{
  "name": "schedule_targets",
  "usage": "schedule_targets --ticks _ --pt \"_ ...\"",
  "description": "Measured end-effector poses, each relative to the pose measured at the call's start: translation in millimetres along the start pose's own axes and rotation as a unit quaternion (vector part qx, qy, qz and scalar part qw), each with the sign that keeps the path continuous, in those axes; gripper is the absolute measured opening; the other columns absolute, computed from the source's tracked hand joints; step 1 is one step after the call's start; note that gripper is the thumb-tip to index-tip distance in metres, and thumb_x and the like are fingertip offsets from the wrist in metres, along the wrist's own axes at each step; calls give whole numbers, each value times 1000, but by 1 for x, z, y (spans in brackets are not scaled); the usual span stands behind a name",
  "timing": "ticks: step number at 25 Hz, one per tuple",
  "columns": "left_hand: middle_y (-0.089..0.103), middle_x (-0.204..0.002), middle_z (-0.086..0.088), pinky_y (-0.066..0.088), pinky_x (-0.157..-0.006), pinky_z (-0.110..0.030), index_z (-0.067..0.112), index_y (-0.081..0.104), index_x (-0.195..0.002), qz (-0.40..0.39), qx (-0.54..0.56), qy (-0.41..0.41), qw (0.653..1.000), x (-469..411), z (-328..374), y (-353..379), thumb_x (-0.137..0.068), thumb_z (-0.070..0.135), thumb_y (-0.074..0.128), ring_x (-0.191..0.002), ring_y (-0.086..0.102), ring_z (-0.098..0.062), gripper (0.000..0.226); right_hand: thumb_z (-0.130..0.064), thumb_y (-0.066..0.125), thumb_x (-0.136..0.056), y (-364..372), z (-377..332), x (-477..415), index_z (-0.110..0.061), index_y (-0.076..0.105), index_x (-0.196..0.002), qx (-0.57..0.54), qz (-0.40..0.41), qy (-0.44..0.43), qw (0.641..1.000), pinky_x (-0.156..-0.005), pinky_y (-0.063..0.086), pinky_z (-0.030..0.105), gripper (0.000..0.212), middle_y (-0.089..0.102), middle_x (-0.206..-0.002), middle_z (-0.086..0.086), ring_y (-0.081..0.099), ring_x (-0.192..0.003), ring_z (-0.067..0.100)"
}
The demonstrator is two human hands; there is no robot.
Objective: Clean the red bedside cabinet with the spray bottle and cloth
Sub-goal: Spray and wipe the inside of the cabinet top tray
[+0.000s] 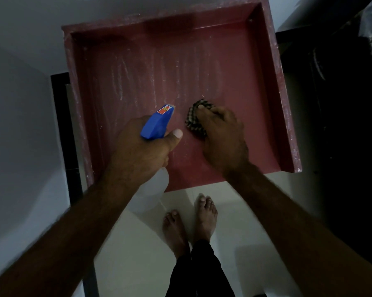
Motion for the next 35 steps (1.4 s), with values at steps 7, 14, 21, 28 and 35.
schedule_targets --ticks 7,14,21,28,35 --pt "63 -75 -30 43 -44 -6 -8 57 -95 -1 -4 4 1000 -7 3 -1 -91 28 72 -47 54 -9 39 -4 64 -86 -12 39 -16 -26 53 -145 -9 63 187 980 -102 38 39 64 62 -142 5 49 -132 30" --pt "64 -72 -28 43 -44 -7 -9 58 -94 -4 -4 4 1000 -12 8 0 -91 28 72 -46 55 -9 39 5 70 -77 -8 12 -19 -12 59 -144 -3 -5 5 1000 -99 51 57 70 66 -139 11 54 -129 38" --pt "62 -75 -31 39 -42 -7 -10 56 -91 -4 -17 10 1000 -18 12 -6 -92 28 71 -39 49 -1 41 5 68 -78 -15 21 -29 -13 61 -141 -23 60 115 991 -98 53 56 66 67 -136 10 56 -127 37" --pt "61 -76 -33 39 -42 -7 -10 56 -92 3 5 8 1000 -24 17 -7 -91 27 72 -40 50 -2 40 3 74 -79 -13 27 -36 -13 58 -144 -12 19 62 998 -98 53 57 69 66 -137 10 56 -127 36" --pt "57 -64 -22 38 -41 -6 -8 57 -92 8 8 11 1000 -31 24 -8 -91 26 71 -39 49 -1 37 8 71 -73 -14 13 -46 -11 63 -139 -24 40 52 998 -97 54 54 69 69 -132 10 58 -123 38"
Point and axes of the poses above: each hand's wrist, its own x-axis away from the middle knuckle, its own y-axis out of the palm, z = x × y, the point moved 3 cm from there along -x, towards the middle knuckle
